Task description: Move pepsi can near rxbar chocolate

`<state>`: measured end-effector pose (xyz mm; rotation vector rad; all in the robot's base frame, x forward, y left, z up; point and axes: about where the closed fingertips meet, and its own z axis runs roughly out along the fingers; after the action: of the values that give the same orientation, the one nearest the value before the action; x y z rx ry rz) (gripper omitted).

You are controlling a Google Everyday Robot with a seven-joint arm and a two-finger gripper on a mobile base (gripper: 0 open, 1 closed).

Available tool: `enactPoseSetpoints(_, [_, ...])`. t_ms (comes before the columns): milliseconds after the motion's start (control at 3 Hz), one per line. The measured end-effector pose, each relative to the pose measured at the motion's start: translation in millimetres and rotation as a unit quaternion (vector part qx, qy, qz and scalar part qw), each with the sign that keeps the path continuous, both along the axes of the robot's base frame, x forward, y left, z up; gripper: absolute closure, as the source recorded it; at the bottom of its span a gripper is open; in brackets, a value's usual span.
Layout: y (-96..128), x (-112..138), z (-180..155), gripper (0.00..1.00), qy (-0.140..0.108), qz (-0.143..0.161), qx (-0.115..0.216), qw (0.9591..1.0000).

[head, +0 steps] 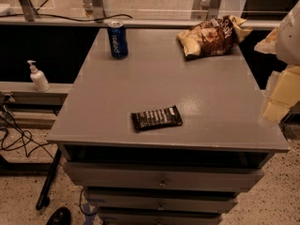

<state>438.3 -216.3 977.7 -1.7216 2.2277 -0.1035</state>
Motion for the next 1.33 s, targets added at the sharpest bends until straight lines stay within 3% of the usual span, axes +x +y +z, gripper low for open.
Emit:
enactPoseSetpoints(333, [0.0,0.0,0.0,0.0,0.0,0.0,0.0,1.0])
enactPoseSetpoints(667, [6.9,12.6,1.6,0.0,-0.017,0.002,0.013,0.9998])
enactPoseSetpoints(1000, [29.1,58.5,-1.5,0.0,-0.054,0.016,0.05,0.9972])
enactPoseSetpoints(1333, [58.4,119.6,-12.4,0.0,-0.084,0.014,0.107,0.9906])
